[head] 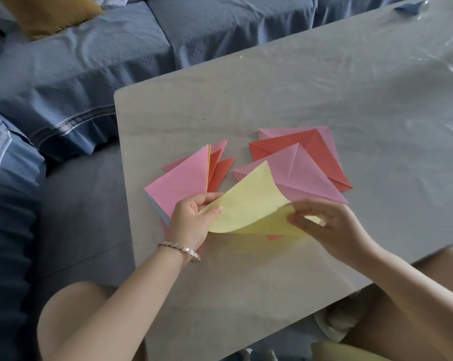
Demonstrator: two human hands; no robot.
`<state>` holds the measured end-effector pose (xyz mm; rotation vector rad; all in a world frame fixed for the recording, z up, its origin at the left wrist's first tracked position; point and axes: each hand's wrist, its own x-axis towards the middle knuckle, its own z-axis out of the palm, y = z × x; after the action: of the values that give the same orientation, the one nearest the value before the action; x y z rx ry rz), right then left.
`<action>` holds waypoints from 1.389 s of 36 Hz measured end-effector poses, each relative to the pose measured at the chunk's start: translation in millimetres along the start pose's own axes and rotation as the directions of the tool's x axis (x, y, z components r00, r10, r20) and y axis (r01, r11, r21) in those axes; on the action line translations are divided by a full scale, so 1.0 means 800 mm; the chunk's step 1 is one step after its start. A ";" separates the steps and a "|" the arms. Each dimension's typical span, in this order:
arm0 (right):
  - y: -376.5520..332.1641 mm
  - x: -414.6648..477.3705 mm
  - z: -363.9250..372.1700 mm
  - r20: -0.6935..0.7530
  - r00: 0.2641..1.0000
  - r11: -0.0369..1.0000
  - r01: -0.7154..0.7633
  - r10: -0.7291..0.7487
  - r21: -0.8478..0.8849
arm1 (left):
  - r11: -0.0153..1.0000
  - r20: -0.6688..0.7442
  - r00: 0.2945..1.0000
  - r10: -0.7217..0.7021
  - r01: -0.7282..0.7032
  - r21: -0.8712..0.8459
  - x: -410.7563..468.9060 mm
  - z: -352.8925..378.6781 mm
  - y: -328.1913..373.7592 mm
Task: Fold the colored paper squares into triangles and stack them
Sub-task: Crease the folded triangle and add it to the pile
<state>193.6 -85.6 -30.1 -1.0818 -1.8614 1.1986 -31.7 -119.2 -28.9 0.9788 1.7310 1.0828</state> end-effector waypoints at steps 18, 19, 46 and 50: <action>-0.017 0.027 0.014 -0.237 0.931 0.952 -0.237 0.279 0.192 | 0.995 0.225 0.973 -0.048 0.027 0.094 -0.035 -0.016 0.010; -0.020 0.026 0.014 -0.233 0.930 0.950 -0.243 0.285 0.193 | 0.991 0.206 0.979 -0.011 -0.018 0.136 -0.034 -0.014 0.012; -0.063 0.006 0.029 -0.276 0.923 0.938 -0.185 0.269 0.293 | 0.875 -0.075 0.902 0.426 -0.389 0.288 -0.053 0.033 0.048; -0.066 0.003 0.030 -0.281 0.918 0.929 -0.183 0.278 0.321 | 0.862 -0.061 0.891 0.450 -0.415 0.291 -0.056 0.031 0.048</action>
<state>156.7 -104.7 10.8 -1.2705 -1.2888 1.2900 12.6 -141.1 11.6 1.5613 1.8430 1.2280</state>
